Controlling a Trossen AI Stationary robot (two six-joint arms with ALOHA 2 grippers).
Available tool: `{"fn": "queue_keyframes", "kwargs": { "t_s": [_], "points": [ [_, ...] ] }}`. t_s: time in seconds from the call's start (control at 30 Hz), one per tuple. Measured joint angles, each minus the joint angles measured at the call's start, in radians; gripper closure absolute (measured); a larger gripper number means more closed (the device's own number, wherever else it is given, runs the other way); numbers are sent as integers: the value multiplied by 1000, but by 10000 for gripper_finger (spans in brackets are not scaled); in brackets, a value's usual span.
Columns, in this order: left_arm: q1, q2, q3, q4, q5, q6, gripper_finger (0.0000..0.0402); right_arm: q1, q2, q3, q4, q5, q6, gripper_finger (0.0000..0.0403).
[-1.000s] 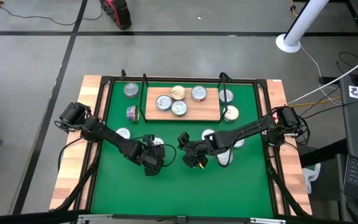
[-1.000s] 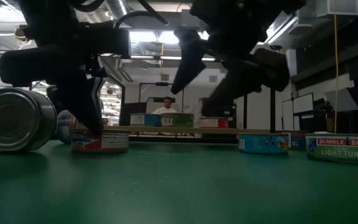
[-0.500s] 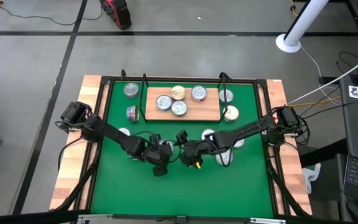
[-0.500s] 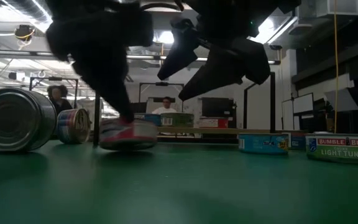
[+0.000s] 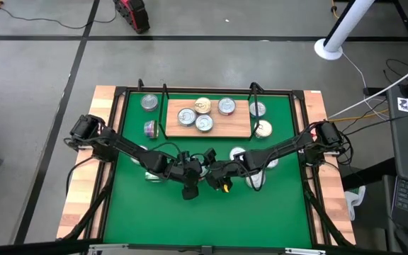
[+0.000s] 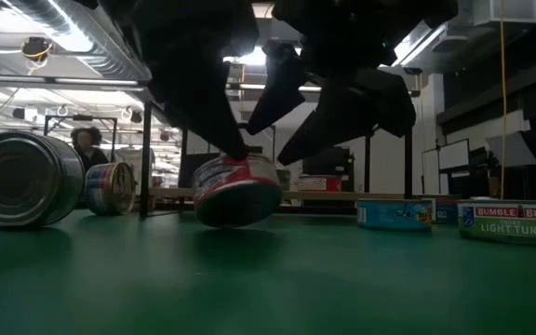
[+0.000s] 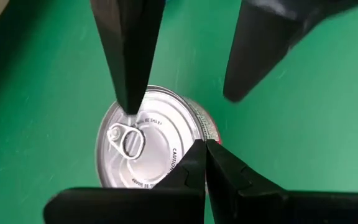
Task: Stack canned seafood by type on shelf
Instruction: Stack the red tuna can on top of the red tuna can on the shelf
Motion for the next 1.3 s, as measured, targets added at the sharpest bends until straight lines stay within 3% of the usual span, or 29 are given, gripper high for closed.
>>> {"fn": "queue_keyframes", "kwargs": {
  "t_s": [0.43, 0.83, 1.3],
  "points": [
    [13, 0, 0, 42, 19, -27, 401, 0, 15, 0, -51, 3, 6, 81],
    [14, -1, 0, 55, 18, -47, 401, 1, 64, 0, -43, 103, 41, 87],
    [14, -2, 0, 53, 9, -52, 401, 2, 66, -2, -54, 95, 43, 239]
  ]
}}
